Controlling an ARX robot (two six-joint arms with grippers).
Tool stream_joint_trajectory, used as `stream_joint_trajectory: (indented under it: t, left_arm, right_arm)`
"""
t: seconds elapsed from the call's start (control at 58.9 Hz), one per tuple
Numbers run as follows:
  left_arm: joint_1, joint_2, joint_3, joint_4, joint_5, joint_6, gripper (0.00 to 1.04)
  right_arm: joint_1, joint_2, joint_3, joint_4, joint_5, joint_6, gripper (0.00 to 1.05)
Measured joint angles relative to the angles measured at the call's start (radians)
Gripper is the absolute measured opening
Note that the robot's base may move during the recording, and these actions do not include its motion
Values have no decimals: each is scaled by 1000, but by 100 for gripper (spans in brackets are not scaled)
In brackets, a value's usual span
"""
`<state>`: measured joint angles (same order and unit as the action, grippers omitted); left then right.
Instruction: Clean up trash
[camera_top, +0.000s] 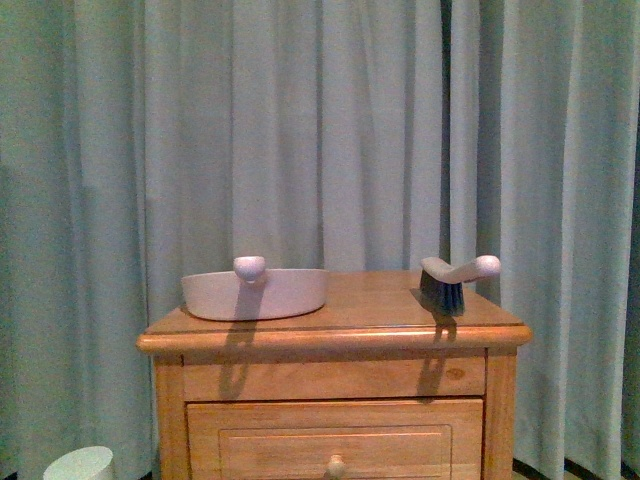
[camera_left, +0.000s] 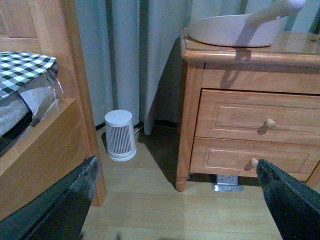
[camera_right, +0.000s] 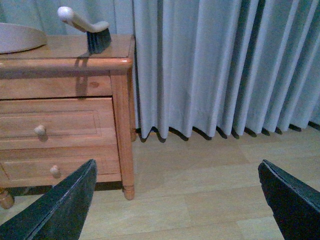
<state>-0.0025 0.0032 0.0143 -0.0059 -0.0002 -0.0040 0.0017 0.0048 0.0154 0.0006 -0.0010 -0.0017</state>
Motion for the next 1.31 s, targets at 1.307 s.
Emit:
stream_joint_trajectory:
  t: [1.307]
  left_arm:
    - [0,-1,0,0,0,0,97]
  right_arm:
    - [0,-1,0,-1,0,1,97]
